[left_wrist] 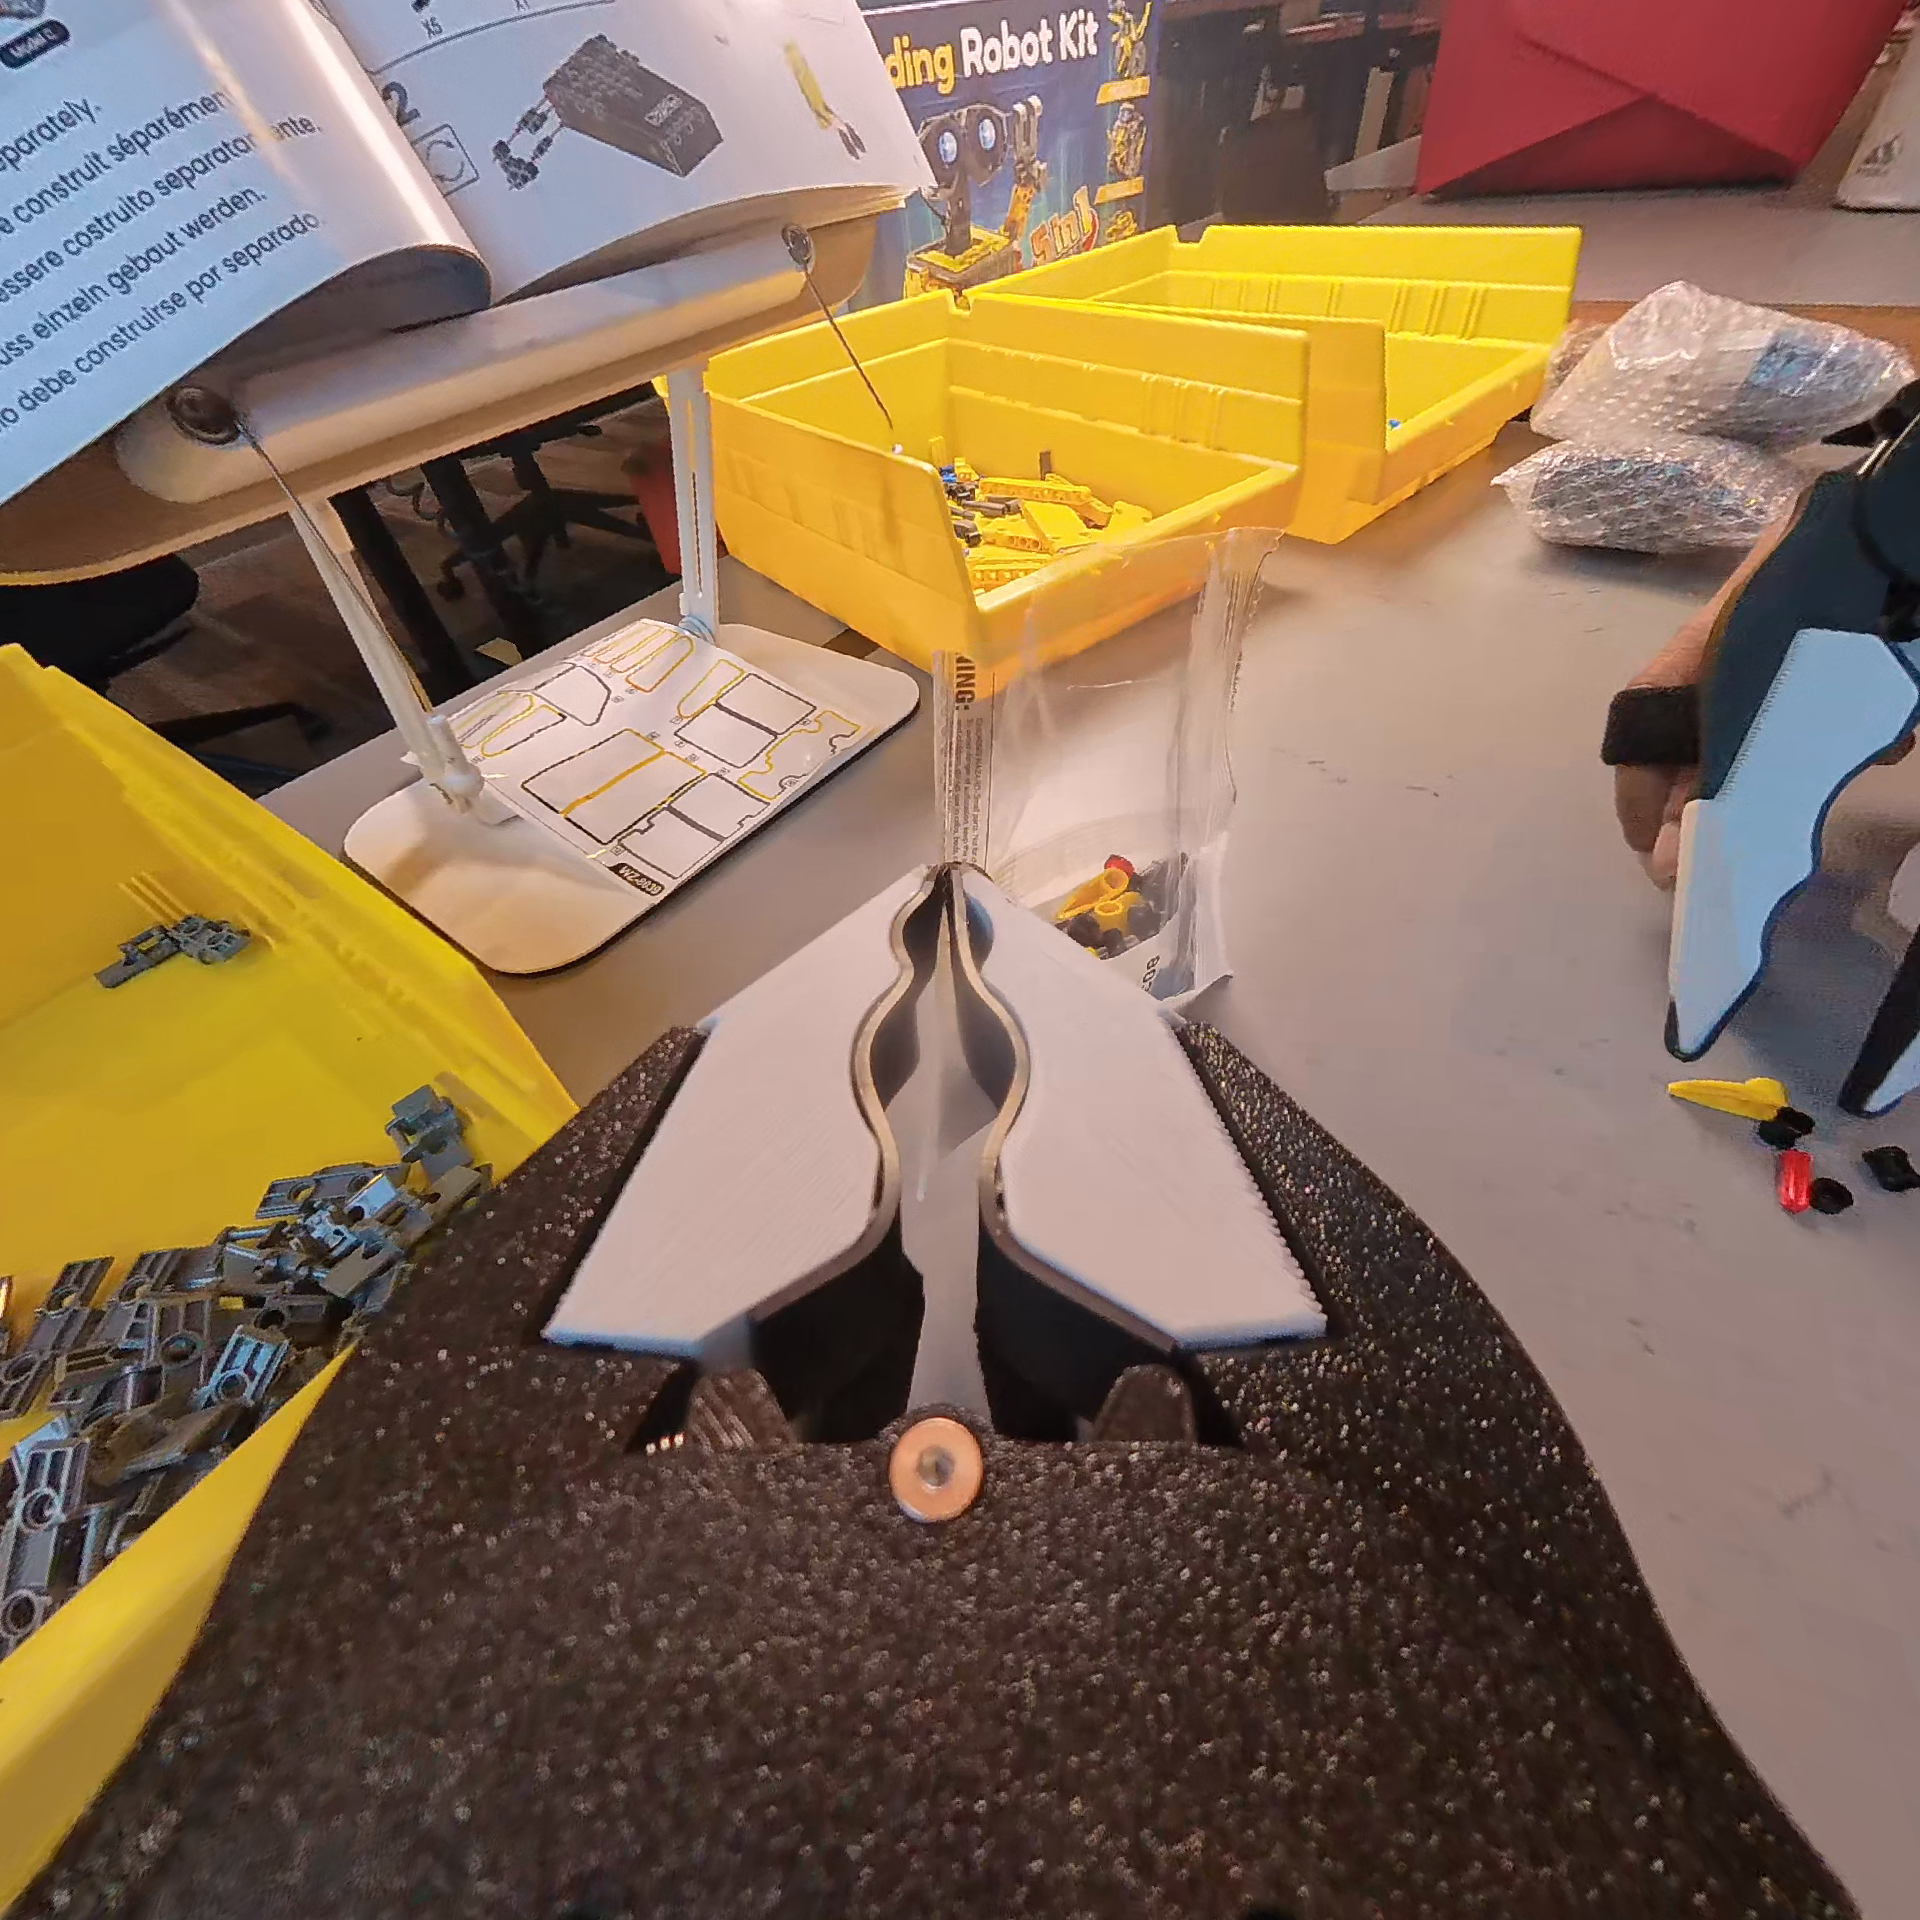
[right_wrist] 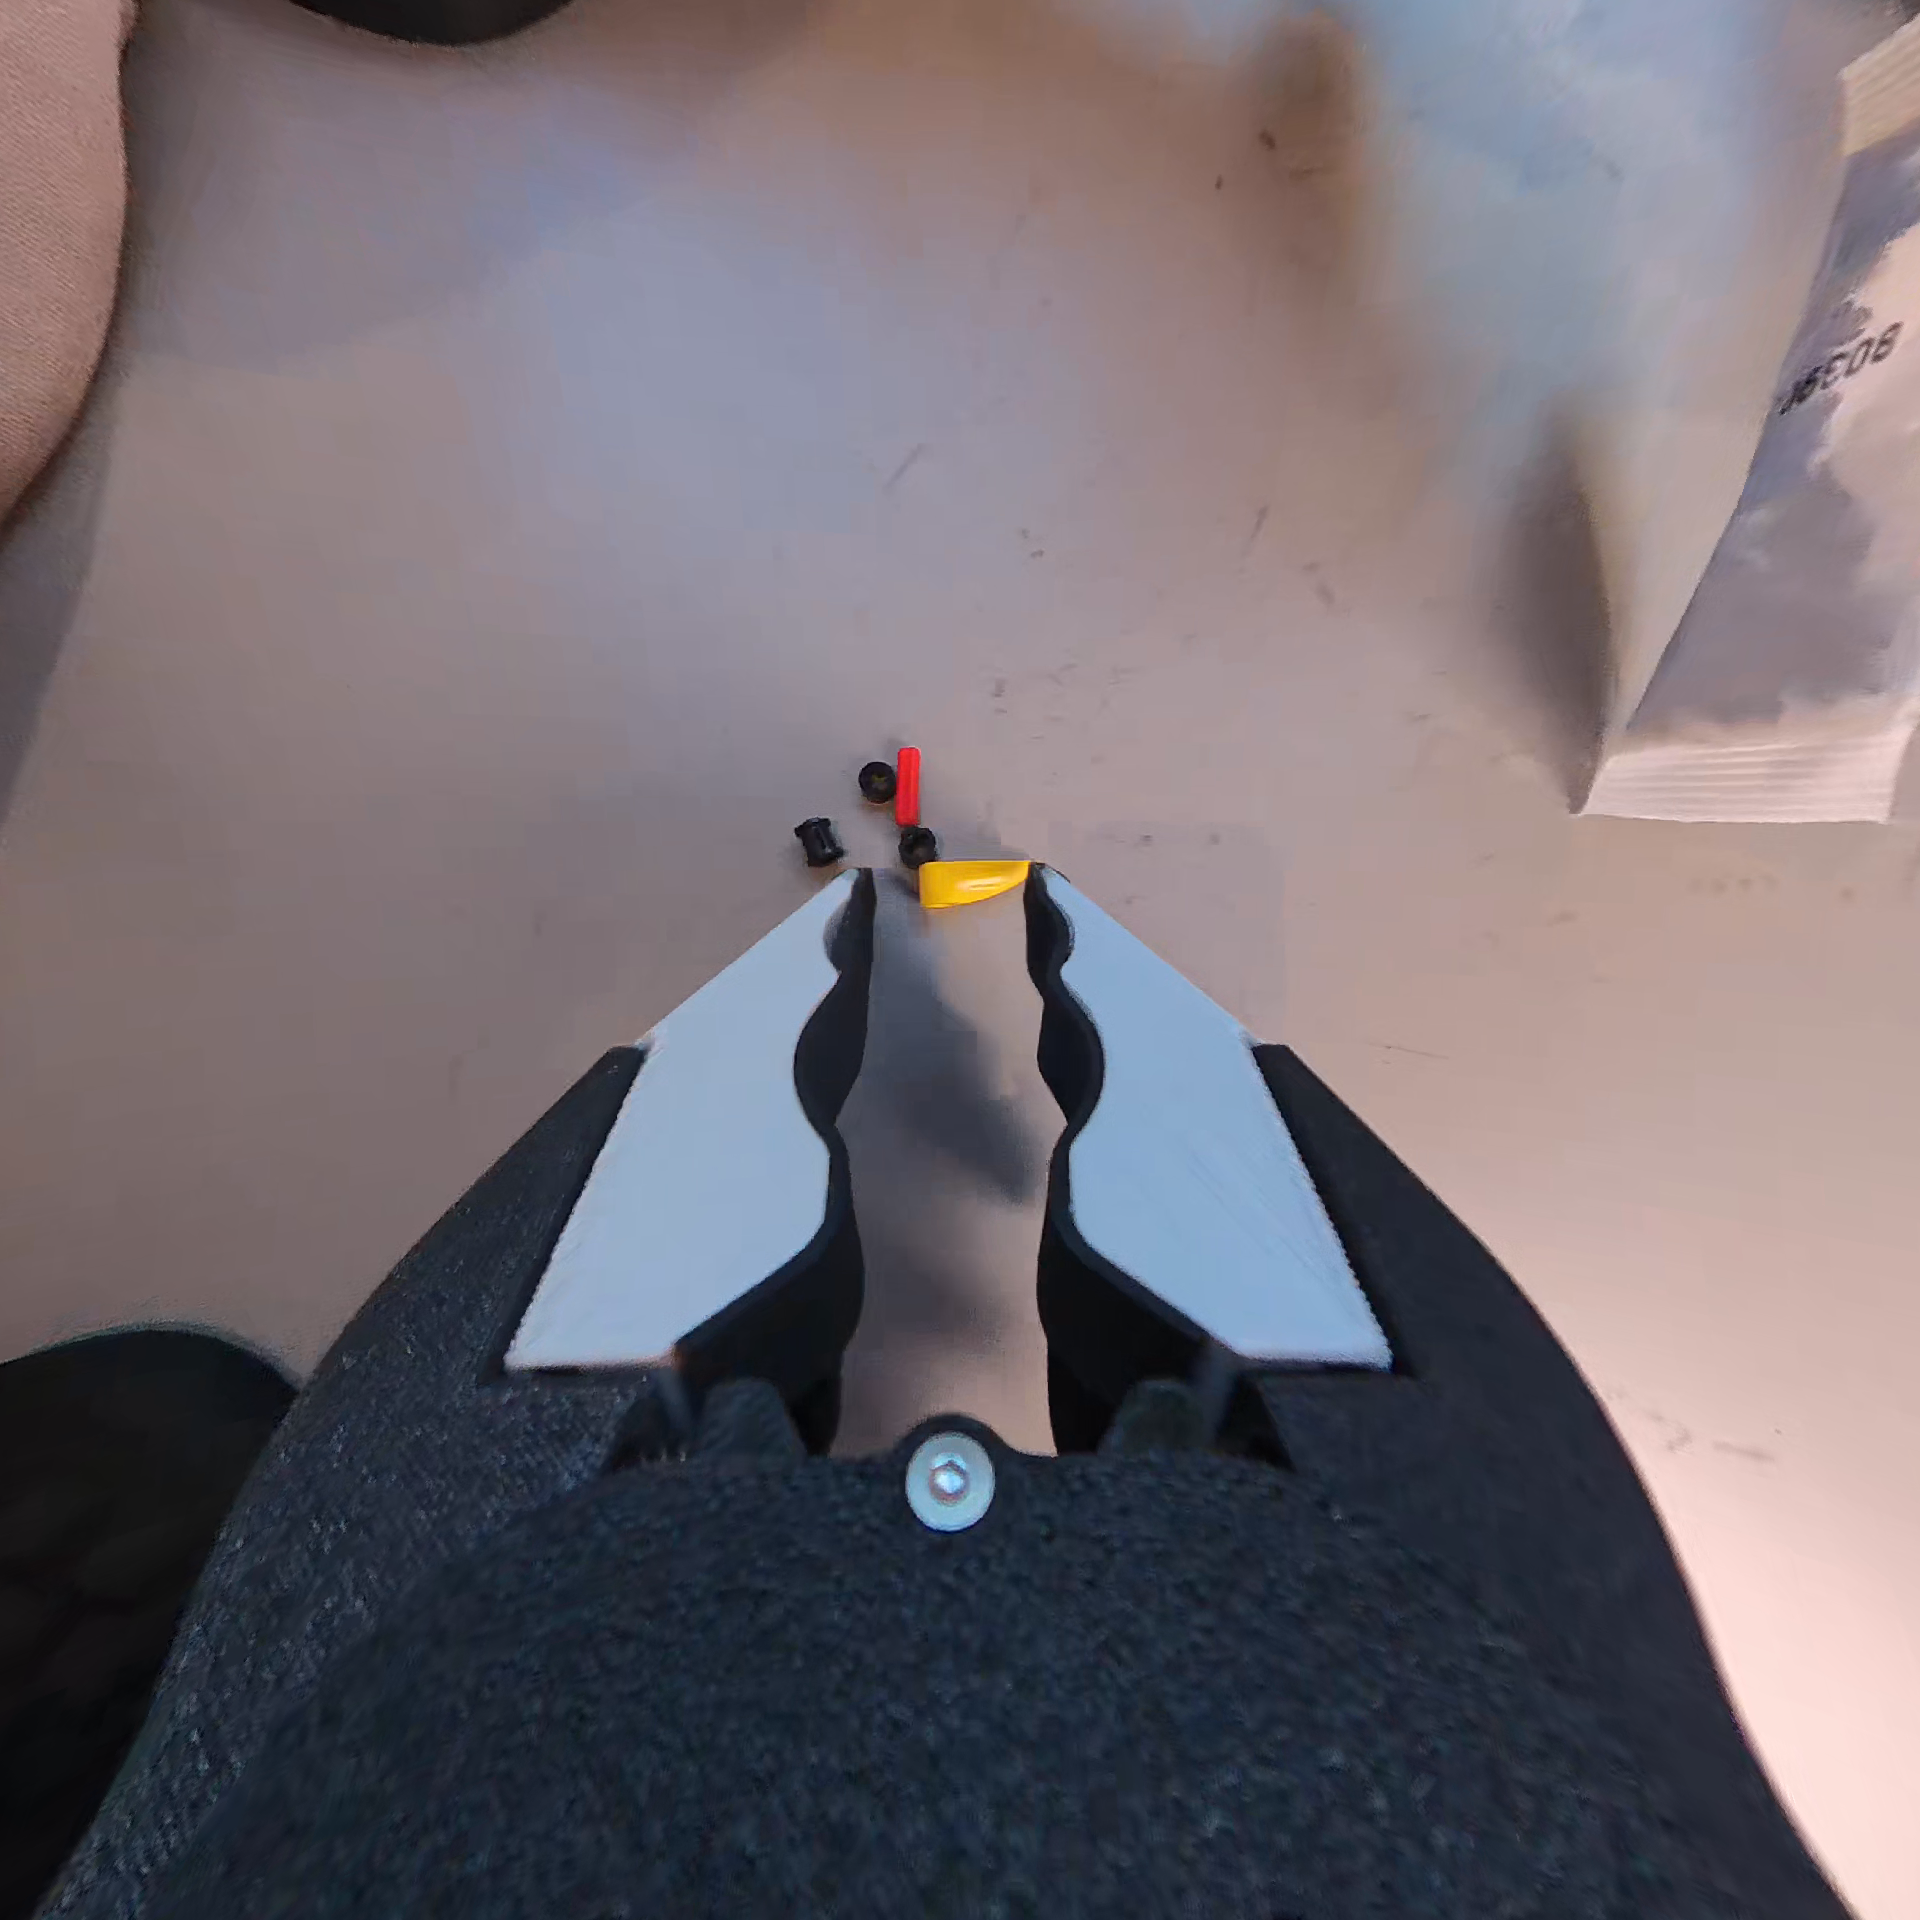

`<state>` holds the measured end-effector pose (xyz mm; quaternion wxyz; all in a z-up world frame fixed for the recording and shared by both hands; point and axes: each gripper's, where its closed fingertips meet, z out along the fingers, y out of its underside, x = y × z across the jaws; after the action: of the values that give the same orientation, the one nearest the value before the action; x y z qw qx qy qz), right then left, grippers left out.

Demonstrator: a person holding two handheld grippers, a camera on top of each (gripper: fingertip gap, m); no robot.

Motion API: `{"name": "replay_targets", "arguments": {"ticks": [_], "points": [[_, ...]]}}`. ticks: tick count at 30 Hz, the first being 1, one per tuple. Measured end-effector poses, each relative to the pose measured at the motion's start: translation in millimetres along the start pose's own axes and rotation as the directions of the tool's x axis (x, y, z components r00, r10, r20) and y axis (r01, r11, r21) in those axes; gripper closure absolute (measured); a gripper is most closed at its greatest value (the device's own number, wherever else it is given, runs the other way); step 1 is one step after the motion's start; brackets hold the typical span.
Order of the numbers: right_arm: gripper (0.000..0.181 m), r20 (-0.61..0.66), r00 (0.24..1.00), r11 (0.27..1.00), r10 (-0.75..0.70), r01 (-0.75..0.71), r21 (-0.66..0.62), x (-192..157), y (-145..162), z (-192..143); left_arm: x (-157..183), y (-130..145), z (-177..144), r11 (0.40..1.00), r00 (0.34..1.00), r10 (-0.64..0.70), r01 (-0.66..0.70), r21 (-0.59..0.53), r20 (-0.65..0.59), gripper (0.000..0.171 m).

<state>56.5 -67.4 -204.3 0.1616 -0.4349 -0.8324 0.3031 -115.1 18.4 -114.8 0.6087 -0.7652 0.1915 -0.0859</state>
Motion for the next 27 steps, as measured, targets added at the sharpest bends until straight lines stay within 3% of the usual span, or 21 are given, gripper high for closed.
{"name": "replay_targets", "arguments": {"ticks": [2,4,9,11,15,18,21,23,27], "points": [[0.157,-0.028,1.0,1.0,-0.004,0.003,-0.026,5.0,2.6,5.1,1.4,-0.4,-0.2,1.0,1.0,0.003,-0.003,0.0,-0.002,0.171],[0.172,-0.022,1.0,1.0,-0.009,0.009,-0.024,4.2,0.6,6.5,2.0,-0.8,-0.8,1.0,1.0,0.005,-0.005,0.001,-0.002,0.171],[0.173,-0.051,0.999,0.999,-0.005,0.007,0.039,11.2,-13.1,-7.4,2.1,-2.1,-1.9,1.0,1.0,0.007,-0.007,0.004,-0.001,0.171],[0.173,-0.12,0.993,0.993,-0.017,0.031,0.114,24.1,-33.9,-25.4,3.8,-3.7,-2.2,1.0,1.0,0.007,-0.007,0.009,-0.008,0.171],[0.172,-0.399,0.917,0.939,0.017,0.122,0.321,78.2,-101.6,-89.1,10.7,-7.3,-2.0,0.999,0.999,0.022,-0.021,0.028,-0.037,0.171],[0.172,-0.494,0.868,0.93,0.048,0.142,0.34,108.2,-127.5,-110.8,13.7,-9.3,-2.5,0.999,0.998,0.029,-0.027,0.036,-0.046,0.171],[0.171,-0.514,0.855,0.96,0.07,0.083,0.268,132.9,-119.2,-95.4,15.4,-11.3,-2.9,0.999,0.998,0.032,-0.03,0.042,-0.051,0.171],[0.16,-0.521,0.849,0.966,0.09,0.053,0.253,139.9,-109.0,-86.9,15.0,-10.9,-2.8,0.999,0.998,0.033,-0.031,0.04,-0.048,0.171],[0.159,-0.485,0.87,0.931,0.085,0.104,0.349,110.6,-110.7,-93.7,10.5,-8.8,-2.8,0.999,0.999,0.025,-0.024,0.031,-0.033,0.171]]}}
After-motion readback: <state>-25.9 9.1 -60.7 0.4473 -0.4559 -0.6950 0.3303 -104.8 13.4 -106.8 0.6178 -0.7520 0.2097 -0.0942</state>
